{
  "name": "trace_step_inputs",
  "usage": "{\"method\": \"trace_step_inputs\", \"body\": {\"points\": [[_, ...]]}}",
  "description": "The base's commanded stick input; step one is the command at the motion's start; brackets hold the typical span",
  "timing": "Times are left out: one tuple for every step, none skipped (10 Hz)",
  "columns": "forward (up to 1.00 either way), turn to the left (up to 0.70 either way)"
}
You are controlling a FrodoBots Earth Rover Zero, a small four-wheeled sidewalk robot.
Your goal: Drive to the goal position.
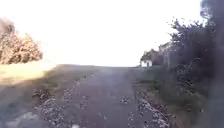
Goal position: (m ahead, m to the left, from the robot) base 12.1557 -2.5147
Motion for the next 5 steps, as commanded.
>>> {"method": "trace_step_inputs", "body": {"points": [[0.7, 0.0], [0.7, 0.0], [0.7, 0.0], [0.7, 0.0], [0.7, 0.0]]}}
